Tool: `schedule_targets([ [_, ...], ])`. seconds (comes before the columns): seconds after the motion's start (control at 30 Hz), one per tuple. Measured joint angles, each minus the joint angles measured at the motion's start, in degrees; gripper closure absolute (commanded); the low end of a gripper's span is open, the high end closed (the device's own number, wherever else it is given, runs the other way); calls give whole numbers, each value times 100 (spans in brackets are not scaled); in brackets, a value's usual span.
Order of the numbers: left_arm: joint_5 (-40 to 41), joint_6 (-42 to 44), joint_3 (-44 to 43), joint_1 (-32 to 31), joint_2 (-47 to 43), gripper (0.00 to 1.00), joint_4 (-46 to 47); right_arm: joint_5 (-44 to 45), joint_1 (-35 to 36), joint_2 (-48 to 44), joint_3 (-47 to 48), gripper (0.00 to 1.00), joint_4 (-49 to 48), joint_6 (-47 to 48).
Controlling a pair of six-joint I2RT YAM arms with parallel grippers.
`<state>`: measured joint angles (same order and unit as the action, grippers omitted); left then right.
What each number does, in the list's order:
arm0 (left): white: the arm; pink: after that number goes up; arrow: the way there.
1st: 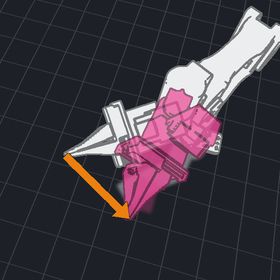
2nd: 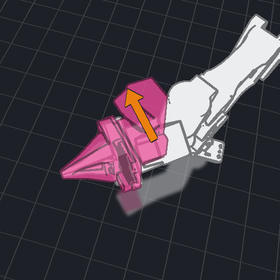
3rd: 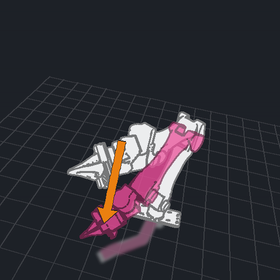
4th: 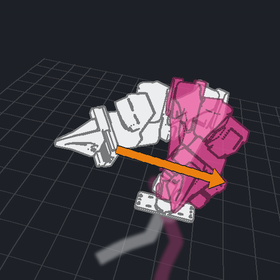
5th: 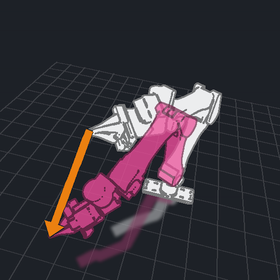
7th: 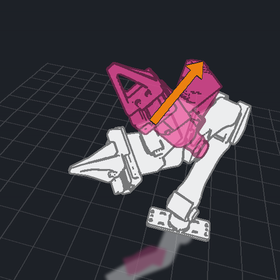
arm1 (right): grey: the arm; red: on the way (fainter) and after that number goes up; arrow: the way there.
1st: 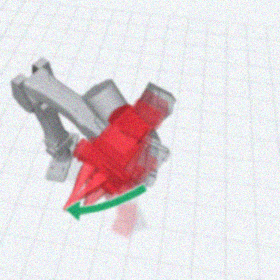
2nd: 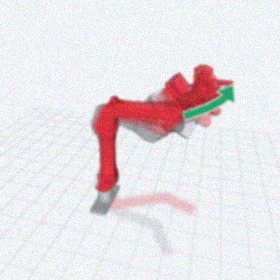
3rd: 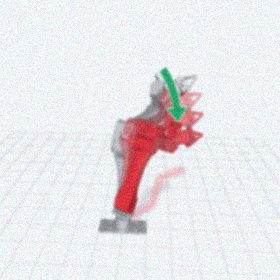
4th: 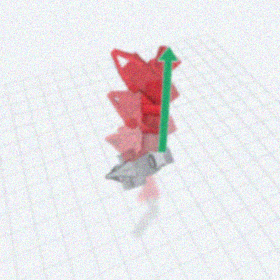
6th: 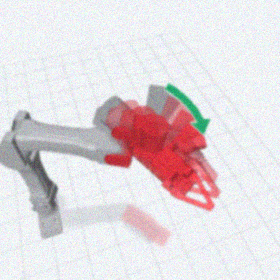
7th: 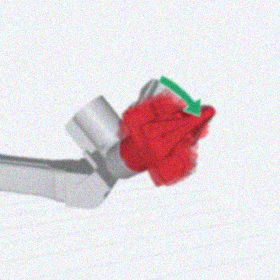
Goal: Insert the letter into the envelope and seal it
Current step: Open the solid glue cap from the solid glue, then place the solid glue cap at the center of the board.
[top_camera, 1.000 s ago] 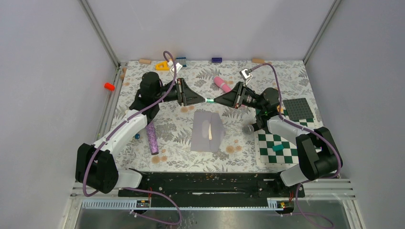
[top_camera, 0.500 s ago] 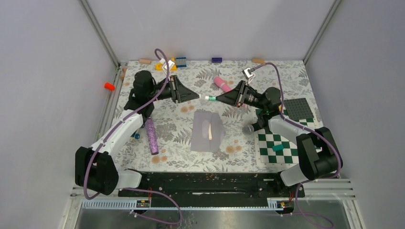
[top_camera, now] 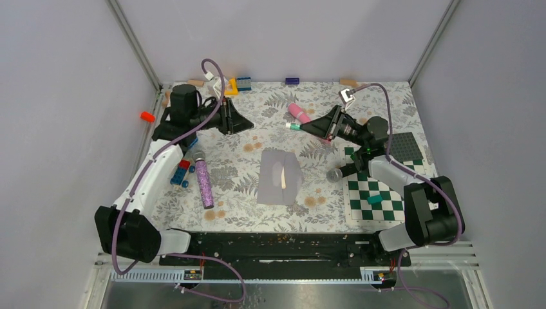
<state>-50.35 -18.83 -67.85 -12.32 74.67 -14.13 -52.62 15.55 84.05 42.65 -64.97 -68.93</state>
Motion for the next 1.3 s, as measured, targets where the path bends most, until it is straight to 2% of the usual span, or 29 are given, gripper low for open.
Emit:
schedule_targets([
  [0.17, 1023, 1338, -358, 22, 85, 77, -1342, 0, -221, -208, -22, 100, -4, 7],
  [0.27, 1668, 1856, -358, 22, 240, 77, -1902, 0, -291, -271, -22, 100, -4, 7],
  [0.57, 3171, 2588, -350, -37, 1353, 83, -2719, 0, -356, -413, -87, 100, -2, 9],
  [0.77, 3759, 2638, -210, -138, 2221, 83, -2782, 2, -367, -448, -98, 100, -2, 11],
  [0.93, 4363, 2632, -13, -306, 2455, 82, -2625, 0, -372, -450, -98, 100, -2, 9],
  [1.3, 5066, 2588, -2, -610, 2940, 76, -2236, 0, -374, -450, -109, 100, -4, 9],
])
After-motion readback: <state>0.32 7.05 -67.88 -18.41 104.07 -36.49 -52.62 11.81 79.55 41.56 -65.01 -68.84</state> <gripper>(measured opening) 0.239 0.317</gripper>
